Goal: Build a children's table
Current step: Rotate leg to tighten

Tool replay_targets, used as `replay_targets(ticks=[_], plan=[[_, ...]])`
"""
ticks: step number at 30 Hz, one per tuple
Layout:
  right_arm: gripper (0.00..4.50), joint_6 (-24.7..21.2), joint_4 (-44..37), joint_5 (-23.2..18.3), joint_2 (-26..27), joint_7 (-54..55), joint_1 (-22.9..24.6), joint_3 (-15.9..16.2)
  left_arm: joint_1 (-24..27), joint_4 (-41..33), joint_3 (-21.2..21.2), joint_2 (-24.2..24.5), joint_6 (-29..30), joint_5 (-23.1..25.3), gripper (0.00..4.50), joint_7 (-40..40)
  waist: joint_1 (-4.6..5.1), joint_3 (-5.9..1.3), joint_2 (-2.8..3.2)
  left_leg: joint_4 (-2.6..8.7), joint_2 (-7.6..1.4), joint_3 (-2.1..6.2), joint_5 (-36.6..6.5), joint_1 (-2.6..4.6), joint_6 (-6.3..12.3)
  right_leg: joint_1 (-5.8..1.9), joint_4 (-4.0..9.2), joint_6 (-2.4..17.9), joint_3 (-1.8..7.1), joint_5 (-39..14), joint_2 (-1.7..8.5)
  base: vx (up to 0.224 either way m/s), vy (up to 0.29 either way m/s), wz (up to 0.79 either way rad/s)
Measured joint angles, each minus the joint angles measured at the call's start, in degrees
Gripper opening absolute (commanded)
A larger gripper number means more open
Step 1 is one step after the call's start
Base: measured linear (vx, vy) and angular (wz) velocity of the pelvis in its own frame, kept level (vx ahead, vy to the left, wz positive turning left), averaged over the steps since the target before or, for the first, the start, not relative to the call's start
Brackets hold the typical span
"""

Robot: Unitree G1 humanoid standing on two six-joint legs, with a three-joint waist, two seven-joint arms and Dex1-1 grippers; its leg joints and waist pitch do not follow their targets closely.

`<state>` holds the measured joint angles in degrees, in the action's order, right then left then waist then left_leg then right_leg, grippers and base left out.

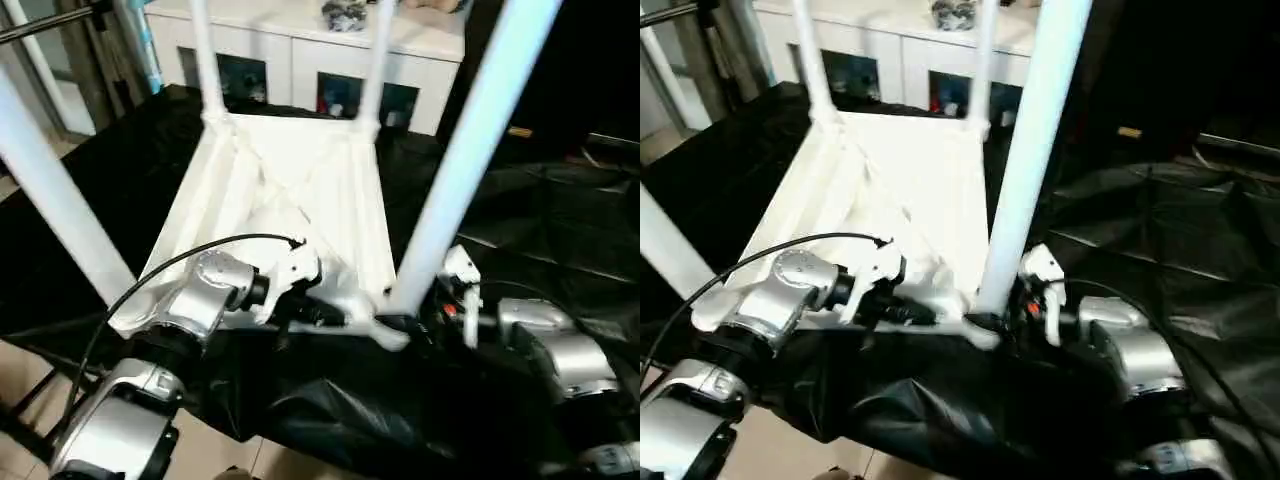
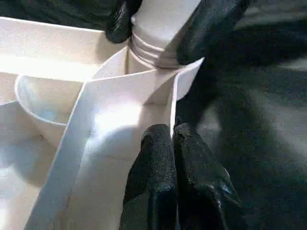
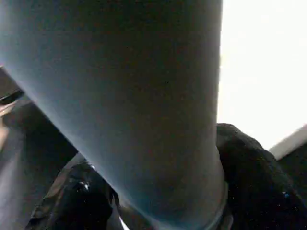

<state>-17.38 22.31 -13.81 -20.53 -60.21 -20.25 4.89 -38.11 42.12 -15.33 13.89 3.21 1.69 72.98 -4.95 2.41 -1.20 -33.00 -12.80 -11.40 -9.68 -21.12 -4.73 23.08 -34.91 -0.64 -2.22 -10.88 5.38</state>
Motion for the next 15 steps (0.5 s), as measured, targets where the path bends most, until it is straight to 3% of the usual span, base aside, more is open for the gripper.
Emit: replay_targets(ticks=[5,12,13,15], plan=[[2.65,2.98,7.61,1.9,7.12,17.89,-4.44,-4.2,-1.47,2.74,1.53,-3.86,0.42,2.05,0.0,-11.88,2.0,0.0,0.01,0.01,0.03,0.18,0.02,0.12,-0.03,0.03,0.03,-0.14,0.01,-0.05,-0.01,0.0,0.0,0.0],[2.65,3.56,10.61,2.7,12.25,30.71,-7.18,-7.6,-2.62,4.62,2.65,-7.18,0.9,2.71,0.0,-19.7,2.55,0.0,0.09,0.08,0.03,0.17,0.02,0.07,-0.04,0.06,0.02,-0.12,-0.01,0.02,-0.05,0.0,0.0,0.0],[3.21,3.98,10.81,2.85,12.49,30.84,-7.18,-7.73,-2.62,4.61,2.7,-7.24,0.95,2.71,0.0,-19.79,2.59,-0.02,0.12,0.08,0.03,0.16,0.02,0.06,-0.04,0.05,0.02,0.1,-0.01,0.15,-0.05,0.0,0.0,0.0],[3.21,4.99,11.5,3.32,12.91,31.19,-7.34,-7.8,-2.62,4.6,2.78,-7.42,1.0,2.71,0.0,-20.03,2.62,-0.07,0.2,0.08,0.03,0.13,0.02,0.07,-0.03,0.04,0.02,0.12,-0.01,0.16,-0.04,0.0,0.0,0.0]])
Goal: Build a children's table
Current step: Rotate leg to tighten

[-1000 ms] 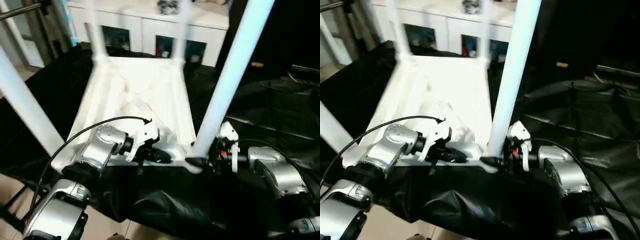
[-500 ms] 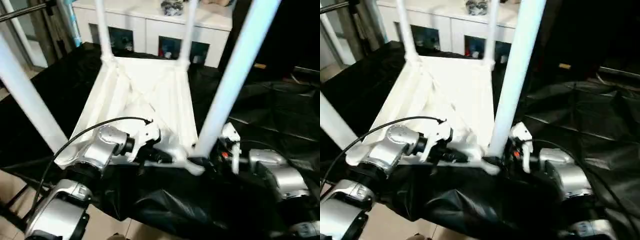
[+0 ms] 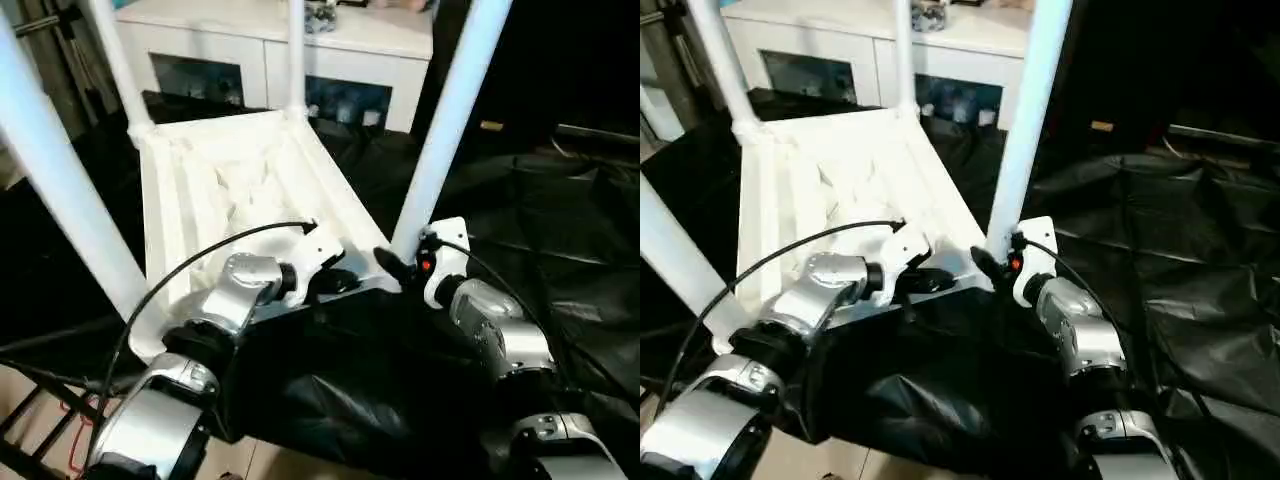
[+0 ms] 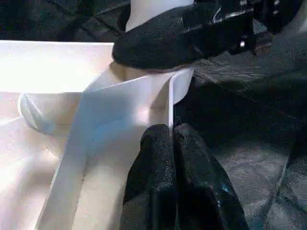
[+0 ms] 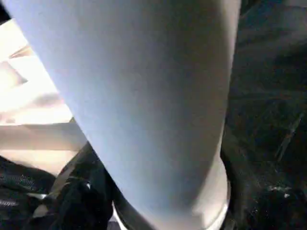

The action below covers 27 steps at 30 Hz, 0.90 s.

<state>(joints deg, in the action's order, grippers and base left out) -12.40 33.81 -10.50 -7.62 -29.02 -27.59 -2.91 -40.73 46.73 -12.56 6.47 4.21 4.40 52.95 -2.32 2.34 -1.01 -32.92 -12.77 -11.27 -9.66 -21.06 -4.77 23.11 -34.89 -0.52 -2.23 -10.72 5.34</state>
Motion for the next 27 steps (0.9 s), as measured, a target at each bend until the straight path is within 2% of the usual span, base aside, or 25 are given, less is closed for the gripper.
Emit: replay_targets(ticks=[1,4,10,11,15,22,27], plan=[[3.41,0.23,0.16,0.15,0.11,0.07,-0.12,0.0,0.0,-0.01,0.04,-0.01,0.0,0.0,0.0,-0.09,0.0,-0.01,0.01,0.0,0.0,-0.01,0.0,0.0,0.0,0.0,0.0,0.0,0.0,0.0,0.0,0.0,0.0,0.0],[3.66,0.33,-0.02,0.52,-0.54,-1.6,-0.07,0.46,0.0,-0.03,0.02,0.05,-0.01,-0.03,0.0,0.66,0.04,0.0,0.03,0.0,0.0,-0.01,0.0,-0.02,0.0,0.01,0.02,-0.02,0.0,-0.01,0.0,0.0,0.0,0.0],[3.66,-0.39,-2.96,0.01,-5.83,-13.06,1.8,3.39,0.21,-0.91,-0.37,2.09,-0.31,-0.75,0.0,6.77,-0.08,0.03,0.05,0.02,-0.02,-0.03,0.0,-0.13,0.01,0.05,0.14,-0.09,-0.03,-0.06,-0.01,0.0,0.0,0.0],[3.66,-0.71,-4.74,-0.59,-8.15,-18.16,3.18,4.19,0.46,-1.56,-0.84,3.09,-0.39,-1.3,0.0,9.91,-0.37,0.03,0.05,0.04,-0.03,-0.04,-0.02,-0.19,0.03,0.04,0.26,-0.13,-0.05,-0.09,-0.03,0.0,0.0,0.0],[3.66,-0.4,-6.97,-1.16,-12.23,-27.32,4.49,6.93,0.55,-2.74,-2.37,5.62,-0.76,-2.15,0.0,16.4,-1.2,0.04,0.05,0.09,-0.04,-0.09,-0.06,-0.32,0.13,0.06,0.46,-0.12,-0.11,-0.1,-0.03,0.0,0.0,0.0],[3.66,-2.89,-9.16,-3.22,-14.82,-36.13,5.29,9.06,0.54,-3.48,-3.69,8.14,-1.86,-2.4,0.0,23.15,-2.58,0.04,0.05,0.04,-0.05,-0.17,-0.07,-0.28,0.13,0.05,0.43,-0.08,-0.07,-0.08,-0.01,0.0,0.0,0.0],[3.22,-4.49,-10.12,-3.39,-15.63,-38.38,5.36,10.06,0.56,-3.8,-4.3,9.03,-2.12,-2.45,0.0,25.52,-2.9,0.04,0.05,0.01,-0.06,-0.17,-0.05,-0.25,0.11,0.04,0.34,-0.08,-0.07,-0.08,0.0,0.0,0.0,0.0]])
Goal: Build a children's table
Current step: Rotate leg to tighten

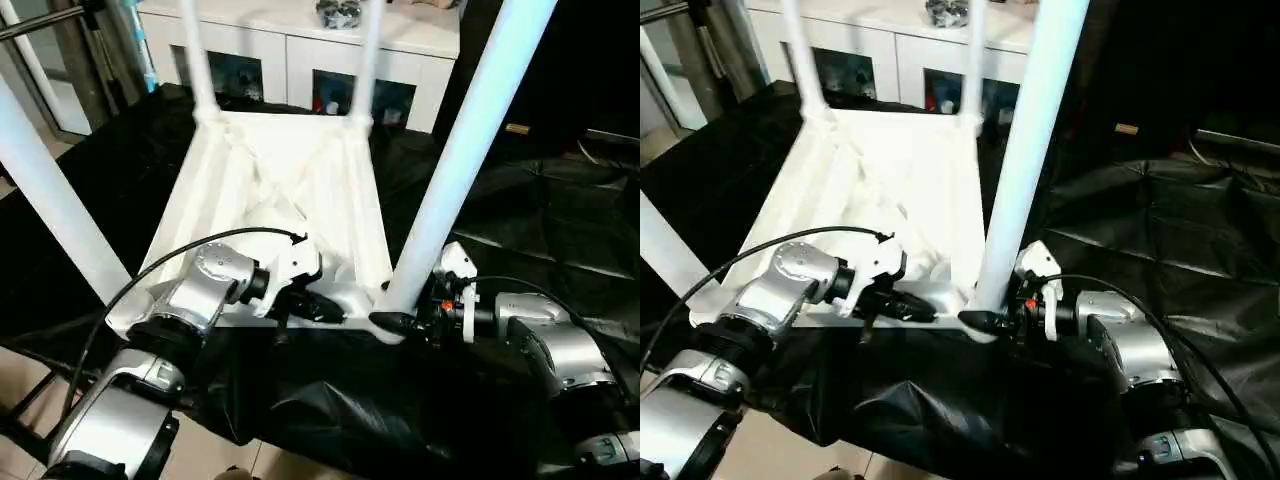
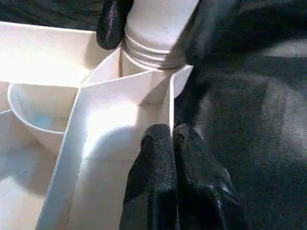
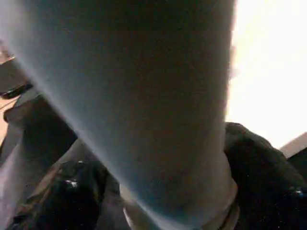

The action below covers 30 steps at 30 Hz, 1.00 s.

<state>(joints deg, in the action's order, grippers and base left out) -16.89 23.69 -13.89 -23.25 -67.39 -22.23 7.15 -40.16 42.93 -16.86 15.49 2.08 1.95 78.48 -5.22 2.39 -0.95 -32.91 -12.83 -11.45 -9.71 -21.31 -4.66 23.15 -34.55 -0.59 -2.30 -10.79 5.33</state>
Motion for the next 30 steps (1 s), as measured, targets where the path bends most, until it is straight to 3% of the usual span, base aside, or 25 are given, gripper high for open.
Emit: replay_targets(ticks=[6,11,16,18,23,27,29,30], plan=[[2.77,-0.49,-0.45,0.02,-0.01,0.04,0.16,-0.04,0.18,-0.4,-0.01,-0.02,0.0,0.0,0.0,-0.02,-0.07,0.0,0.0,-0.03,0.0,0.0,0.0,-0.01,0.0,0.0,-0.01,0.0,-0.01,0.0,0.01,0.0,0.0,0.0],[2.69,-0.2,-0.26,0.22,1.26,2.86,0.5,-1.06,0.2,0.17,0.37,-0.83,0.04,0.04,0.0,-2.66,-0.16,0.0,-0.01,-0.11,0.01,0.0,0.0,0.01,0.0,-0.03,-0.09,0.0,0.01,0.0,0.03,0.0,0.0,0.0],[2.67,1.37,3.69,1.4,5.09,12.85,-1.08,-3.52,-0.24,1.93,1.4,-2.66,0.36,0.84,0.0,-9.69,0.7,-0.01,-0.05,-0.24,0.03,0.06,0.0,0.25,-0.02,-0.1,-0.31,0.05,0.12,0.04,0.04,0.0,0.0,0.0],[2.67,2.15,6.89,2.42,8.3,20.35,-3.19,-5.19,-0.98,3.28,2.18,-4.13,0.59,1.97,0.0,-14.17,1.72,-0.01,-0.06,-0.23,0.03,0.15,0.01,0.28,-0.05,-0.08,-0.33,-0.13,0.1,-0.05,0.04,0.0,0.0,0.0],[2.67,2.56,11.15,3.46,13.77,34.98,-6.53,-8.75,-1.46,5.0,3.07,-7.74,1.48,2.8,0.0,-22.91,3.06,-0.02,-0.04,-0.2,0.04,0.25,0.01,0.31,-0.06,-0.07,-0.33,-0.18,0.08,-0.05,0.02,0.0,0.0,0.0],[2.67,3.97,11.97,3.8,14.83,37.68,-6.85,-8.98,-1.46,4.96,3.16,-8.31,1.74,2.87,0.0,-23.97,3.33,-0.04,-0.02,-0.15,0.04,0.26,0.01,0.31,-0.06,-0.07,-0.32,-0.16,0.08,-0.03,0.01,0.0,0.0,0.0],[3.37,4.41,12.18,3.97,15.0,38.01,-6.94,-9.0,-1.45,4.93,3.25,-8.38,1.75,2.87,0.0,-23.97,3.39,-0.05,-0.01,-0.16,0.04,0.24,0.01,0.31,-0.06,-0.08,-0.32,0.04,0.08,0.09,0.01,0.0,0.0,0.0],[3.37,4.56,12.18,4.36,15.06,38.06,-6.94,-9.0,-1.45,4.93,3.33,-8.43,1.74,2.87,0.0,-23.96,3.38,-0.05,-0.01,-0.16,0.04,0.22,0.01,0.3,-0.06,-0.07,-0.32,0.1,0.08,0.13,0.01,0.0,0.0,0.0]])
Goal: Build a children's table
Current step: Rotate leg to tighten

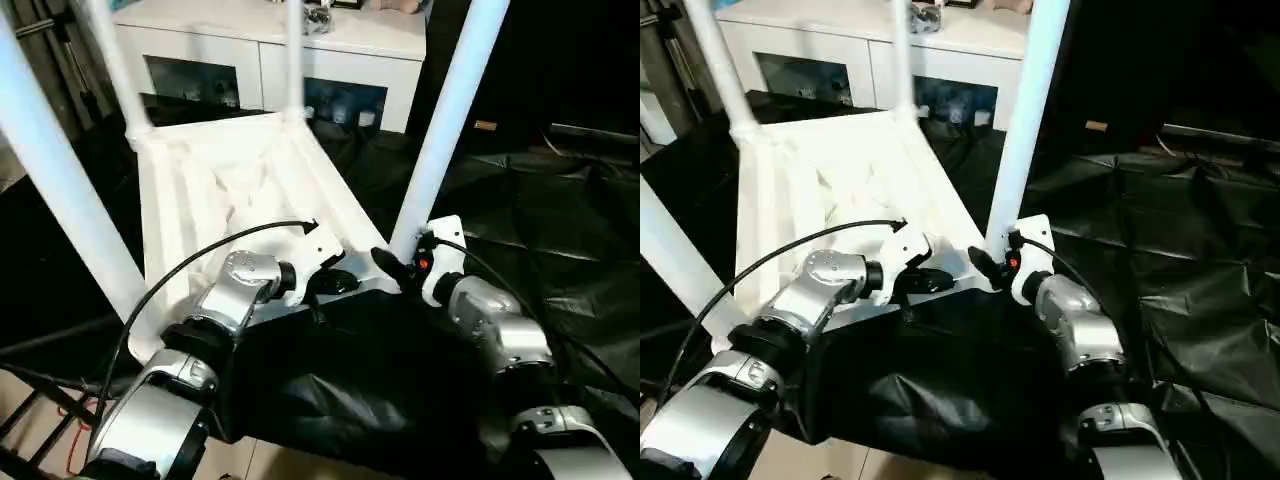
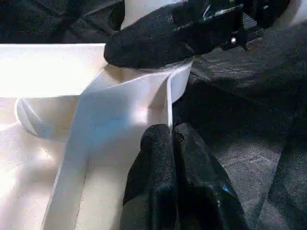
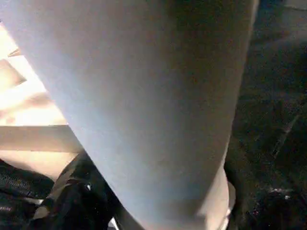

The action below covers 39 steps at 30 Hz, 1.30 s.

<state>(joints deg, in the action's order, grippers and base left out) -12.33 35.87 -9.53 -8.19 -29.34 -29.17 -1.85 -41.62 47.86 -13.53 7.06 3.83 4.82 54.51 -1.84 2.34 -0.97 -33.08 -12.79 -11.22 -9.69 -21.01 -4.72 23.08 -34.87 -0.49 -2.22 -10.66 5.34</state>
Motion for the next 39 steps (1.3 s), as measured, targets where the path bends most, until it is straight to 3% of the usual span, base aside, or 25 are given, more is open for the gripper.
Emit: replay_targets(ticks=[5,10,21,24,25,27,34,39], plan=[[3.57,0.06,-1.04,0.75,-1.86,-4.7,0.55,1.47,0.0,-0.11,0.06,0.59,-0.53,-0.17,0.0,1.88,-0.01,0.01,-0.01,0.03,0.0,-0.04,0.0,-0.06,0.0,0.04,0.04,0.02,-0.01,0.01,0.0,0.0,0.0,0.0],[3.57,-0.22,-5.54,-0.67,-6.64,-16.55,3.49,4.17,0.34,-1.44,-0.74,3.42,-1.47,-1.16,0.0,9.71,-0.49,0.02,0.01,0.13,-0.02,-0.07,-0.01,-0.15,0.01,0.06,0.11,-0.14,-0.08,-0.14,-0.03,0.0,0.0,0.0],[3.57,-3.41,-12.68,-3.38,-14.45,-34.97,7.18,9.02,0.57,-2.55,-3.05,8.49,-5.16,-2.2,0.0,22.47,-2.65,0.04,0.05,0.17,-0.04,-0.19,-0.05,-0.21,0.08,0.03,0.36,-0.1,-0.08,-0.14,-0.02,0.0,0.0,0.0],[3.57,-4.51,-13.0,-3.91,-14.62,-36.82,7.23,9.23,0.59,-2.58,-3.16,8.64,-5.28,-2.21,0.0,23.84,-3.17,0.05,0.04,0.17,-0.04,-0.2,-0.05,-0.19,0.07,0.03,0.34,-0.08,-0.07,-0.13,-0.02,0.0,0.0,0.0],[3.33,-4.68,-13.05,-3.97,-14.63,-37.2,7.23,9.28,0.59,-2.58,-3.17,8.77,-5.29,-2.21,0.0,24.08,-3.22,0.05,0.04,0.17,-0.04,-0.2,-0.05,-0.19,0.07,0.03,0.33,-0.08,-0.07,-0.13,-0.02,0.0,0.0,0.0],[3.33,-5.1,-13.08,-4.12,-14.75,-37.38,7.23,9.27,0.59,-2.58,-3.2,8.84,-5.41,-2.23,0.0,24.63,-3.3,0.05,0.04,0.17,-0.04,-0.2,-0.05,-0.2,0.07,0.03,0.33,-0.08,-0.07,-0.13,-0.02,0.0,0.0,0.0],[2.7,-5.92,-13.3,-4.31,-14.77,-37.31,7.25,9.12,0.59,-2.57,-3.21,8.77,-5.5,-2.39,0.0,24.78,-3.37,0.05,0.04,0.17,-0.04,-0.2,-0.05,-0.21,0.07,0.03,0.33,-0.08,-0.08,-0.13,-0.01,0.0,0.0,0.0],[2.67,-5.41,-12.46,-4.05,-12.81,-33.06,7.44,7.48,0.57,-1.58,-2.44,7.53,-4.86,-2.37,0.0,20.99,-3.33,0.05,0.04,0.08,-0.03,-0.21,-0.04,-0.16,0.06,-0.01,0.25,-0.04,-0.05,-0.1,0.01,0.0,0.0,0.0]])
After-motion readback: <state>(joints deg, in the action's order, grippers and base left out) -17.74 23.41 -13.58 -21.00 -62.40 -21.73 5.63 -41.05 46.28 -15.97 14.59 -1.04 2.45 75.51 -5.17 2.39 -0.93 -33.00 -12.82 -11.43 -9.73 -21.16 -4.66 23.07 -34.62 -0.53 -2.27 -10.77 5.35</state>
